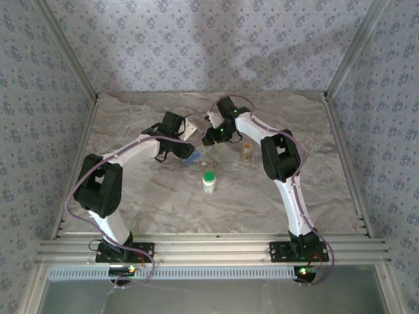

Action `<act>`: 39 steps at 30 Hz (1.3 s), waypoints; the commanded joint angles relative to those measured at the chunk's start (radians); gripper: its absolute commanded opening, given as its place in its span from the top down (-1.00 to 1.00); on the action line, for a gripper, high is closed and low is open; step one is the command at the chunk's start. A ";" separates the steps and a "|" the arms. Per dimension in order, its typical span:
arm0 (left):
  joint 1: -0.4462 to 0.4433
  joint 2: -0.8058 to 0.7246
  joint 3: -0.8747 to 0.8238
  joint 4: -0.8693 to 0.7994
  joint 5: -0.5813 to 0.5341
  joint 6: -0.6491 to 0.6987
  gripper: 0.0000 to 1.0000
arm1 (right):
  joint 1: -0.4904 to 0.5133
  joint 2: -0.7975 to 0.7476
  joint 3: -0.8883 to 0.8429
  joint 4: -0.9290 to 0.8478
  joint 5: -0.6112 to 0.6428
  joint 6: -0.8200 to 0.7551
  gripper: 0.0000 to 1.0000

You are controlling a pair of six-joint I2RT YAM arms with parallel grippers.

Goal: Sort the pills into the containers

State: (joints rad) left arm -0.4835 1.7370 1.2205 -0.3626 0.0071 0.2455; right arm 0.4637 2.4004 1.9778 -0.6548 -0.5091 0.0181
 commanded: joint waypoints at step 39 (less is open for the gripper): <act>-0.012 0.211 0.128 -0.177 0.091 0.152 -0.16 | 0.015 0.059 -0.026 -0.061 -0.061 0.014 0.12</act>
State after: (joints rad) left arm -0.4973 1.9289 1.3468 -0.5060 0.0616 0.3771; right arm 0.4736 2.4355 1.9942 -0.6270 -0.5819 0.0368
